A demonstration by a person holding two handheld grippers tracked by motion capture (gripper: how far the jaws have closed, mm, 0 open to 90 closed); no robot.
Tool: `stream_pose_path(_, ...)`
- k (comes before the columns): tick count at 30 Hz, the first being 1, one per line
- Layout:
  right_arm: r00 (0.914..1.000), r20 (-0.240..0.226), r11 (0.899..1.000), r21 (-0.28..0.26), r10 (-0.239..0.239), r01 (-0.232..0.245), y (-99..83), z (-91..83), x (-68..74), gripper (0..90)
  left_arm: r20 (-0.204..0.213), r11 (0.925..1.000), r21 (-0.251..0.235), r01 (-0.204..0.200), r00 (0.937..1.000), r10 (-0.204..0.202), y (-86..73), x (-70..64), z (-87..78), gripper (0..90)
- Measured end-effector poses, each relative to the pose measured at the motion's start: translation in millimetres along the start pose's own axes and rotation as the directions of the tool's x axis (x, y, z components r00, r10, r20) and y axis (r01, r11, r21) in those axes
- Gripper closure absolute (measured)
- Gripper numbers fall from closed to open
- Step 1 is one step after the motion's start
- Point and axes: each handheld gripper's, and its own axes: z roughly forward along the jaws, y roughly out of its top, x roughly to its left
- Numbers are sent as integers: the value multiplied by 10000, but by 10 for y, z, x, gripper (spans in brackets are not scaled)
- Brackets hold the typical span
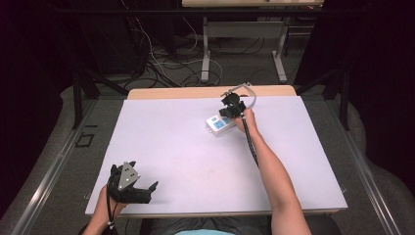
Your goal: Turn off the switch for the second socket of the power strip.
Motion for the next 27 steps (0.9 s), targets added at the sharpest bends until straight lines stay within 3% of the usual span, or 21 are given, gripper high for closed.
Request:
stream_pose_path(6, 9999, 76, 9998, 118, -137, 137, 7, -3, 14, 900, 33, 10000, -32, 51, 10000, -50, -1, 0, -1, 2)
stream_pose_path(7, 9996, 253, 9999, 127, -85, 82, 11, 1, 29, 900, 8, 10000, -14, 32, 10000, -32, 0, -1, -1, 2)
stream_pose_path(9, 9991, 188, 9992, 140, -369, 366, 11, 2, 31, 900, 10, 10000, -9, 17, 10000, -17, 0, -4, 0, 2)
stream_pose_path(13, 9998, 195, 10000, 66, -16, 14, 5, 3, 38, 900, 32, 10000, -25, 30, 10000, -30, -3, -2, -5, 2)
stream_pose_path(18, 9998, 147, 9999, 81, -142, 140, -3, 0, 22, 900, 22, 10000, 0, 40, 10000, -40, -3, -1, -3, 2)
stream_pose_path(27, 10000, 59, 10000, -52, 55, -54, -26, 9, 2, 900, -57, 10000, -78, 60, 10000, -61, -10, -8, 0, 2)
